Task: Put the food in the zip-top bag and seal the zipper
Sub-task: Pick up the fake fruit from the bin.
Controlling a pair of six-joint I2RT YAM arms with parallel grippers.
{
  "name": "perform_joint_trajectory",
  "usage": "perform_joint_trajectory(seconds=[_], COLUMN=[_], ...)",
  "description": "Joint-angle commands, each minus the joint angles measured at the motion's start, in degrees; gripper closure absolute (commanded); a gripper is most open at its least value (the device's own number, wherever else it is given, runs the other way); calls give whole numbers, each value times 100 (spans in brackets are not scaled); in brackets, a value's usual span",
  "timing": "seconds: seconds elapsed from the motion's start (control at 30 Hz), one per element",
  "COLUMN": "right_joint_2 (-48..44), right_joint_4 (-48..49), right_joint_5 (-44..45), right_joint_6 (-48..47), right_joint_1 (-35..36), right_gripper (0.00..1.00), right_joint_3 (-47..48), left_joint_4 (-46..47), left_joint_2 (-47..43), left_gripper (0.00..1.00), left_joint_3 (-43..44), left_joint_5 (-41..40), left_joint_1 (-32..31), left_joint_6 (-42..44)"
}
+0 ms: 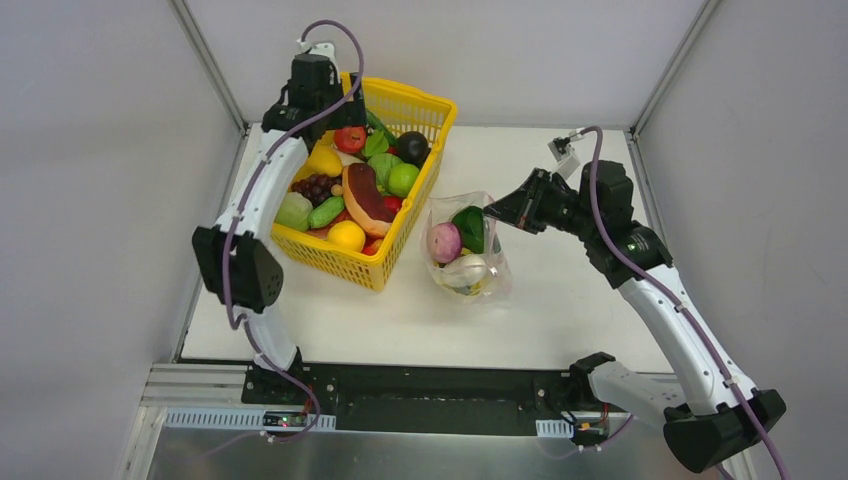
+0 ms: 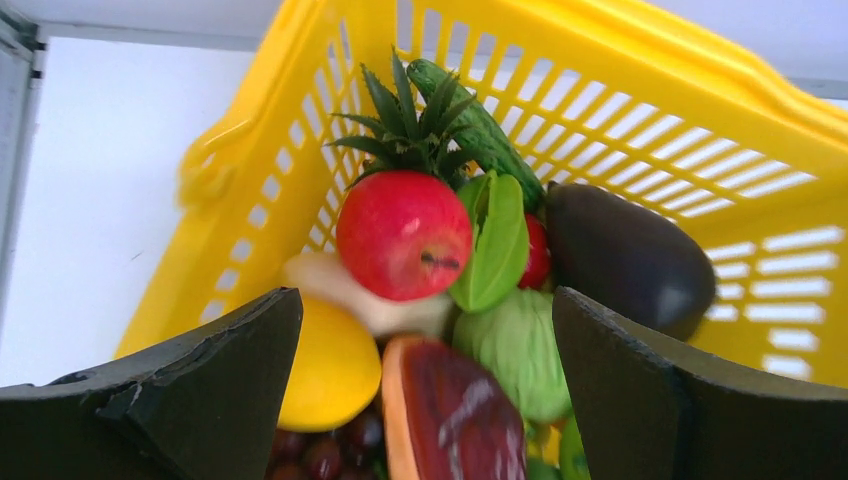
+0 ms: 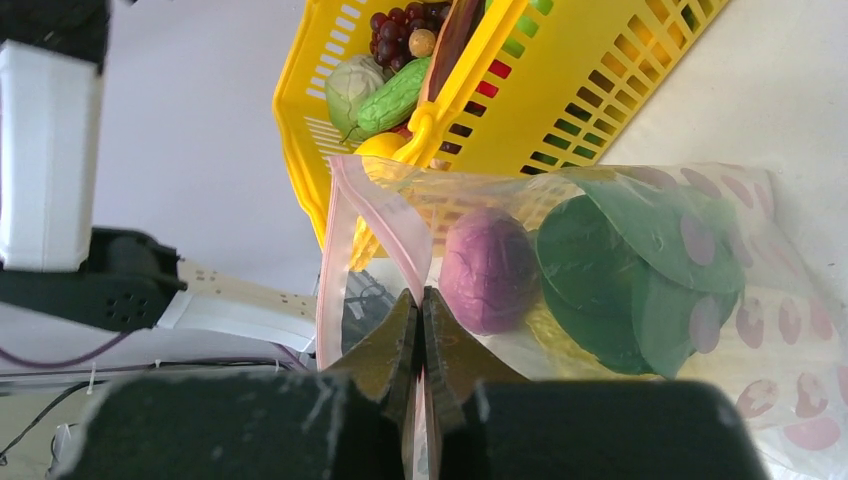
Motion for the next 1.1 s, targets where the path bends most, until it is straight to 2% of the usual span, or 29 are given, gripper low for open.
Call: perform_joint_trajectory(seconds=[0.0,0.33,0.43,0.7,0.8,0.9,1.0,1.07], right_joint_2=[65,210,224,148,157,105,40,12], right_joint_4=[269,332,341,367,361,354,366,367], right_joint_5=[-47,-93,-129,-96,-145,-143,-137,-150], right_joint_6=[4,59,69,86,91,91,97,92], right_joint_1=[-12,-9,-8,-12,-9,-9,-16,-9], right_gripper=[96,96,96,96,96,96,96,96], right_joint_3=[211,209,209,134,144,139,121,129], left_joint_4=[-95,-57,-246,-266,-356,-668,-17,197], left_joint_2=[826,1709,1905,2181,2342,2403,1831,1663], left_gripper=[1,1,5,8,9,26,37,49], left_joint_3=[841,1156,1292,1443,1571,1699,869,586], left_joint_5=[-183,-951,-1170,-805,-924,-1153,-990,-1019], left_joint_1=[9,-65,-99,-215,-281,-293,-313,-341], left_joint_6=[108,92,85,147,170,-61,-142,-126])
